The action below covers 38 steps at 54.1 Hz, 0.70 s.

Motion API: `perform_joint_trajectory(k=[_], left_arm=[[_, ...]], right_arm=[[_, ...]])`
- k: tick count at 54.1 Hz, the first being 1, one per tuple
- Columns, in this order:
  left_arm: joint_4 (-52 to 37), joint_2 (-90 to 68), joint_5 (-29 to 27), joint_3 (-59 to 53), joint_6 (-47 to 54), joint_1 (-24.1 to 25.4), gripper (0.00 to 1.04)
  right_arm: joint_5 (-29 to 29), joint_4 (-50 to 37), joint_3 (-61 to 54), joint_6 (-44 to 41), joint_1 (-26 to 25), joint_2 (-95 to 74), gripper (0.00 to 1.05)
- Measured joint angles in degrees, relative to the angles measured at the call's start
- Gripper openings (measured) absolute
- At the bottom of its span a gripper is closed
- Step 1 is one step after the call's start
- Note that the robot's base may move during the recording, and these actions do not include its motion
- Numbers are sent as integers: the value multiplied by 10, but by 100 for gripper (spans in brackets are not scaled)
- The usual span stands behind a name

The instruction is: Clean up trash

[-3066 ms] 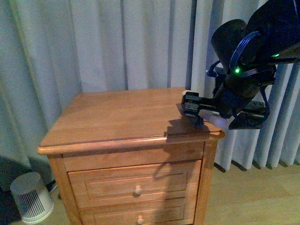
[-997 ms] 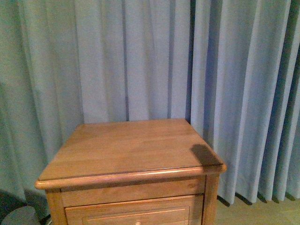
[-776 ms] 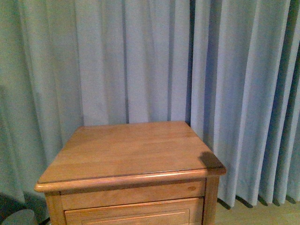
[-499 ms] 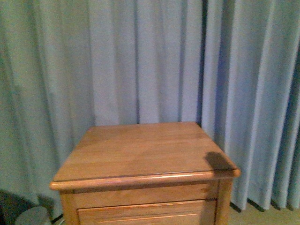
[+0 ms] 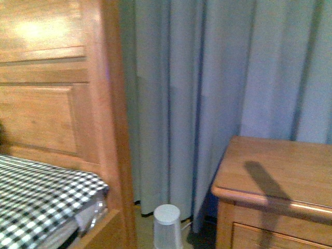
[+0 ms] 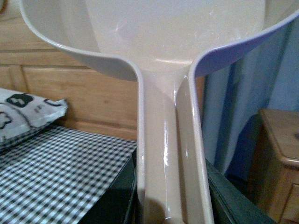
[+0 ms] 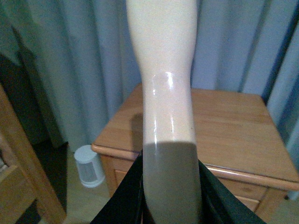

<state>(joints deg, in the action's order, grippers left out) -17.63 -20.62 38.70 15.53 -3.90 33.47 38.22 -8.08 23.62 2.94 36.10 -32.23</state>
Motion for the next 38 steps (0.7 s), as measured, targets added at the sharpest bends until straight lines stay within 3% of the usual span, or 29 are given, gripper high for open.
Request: perform_joint_trajectory(k=[38], left_arm=[[-1,0,-1,0,0,0,27]], right_arm=[[-1,0,0,0,0,0,20]])
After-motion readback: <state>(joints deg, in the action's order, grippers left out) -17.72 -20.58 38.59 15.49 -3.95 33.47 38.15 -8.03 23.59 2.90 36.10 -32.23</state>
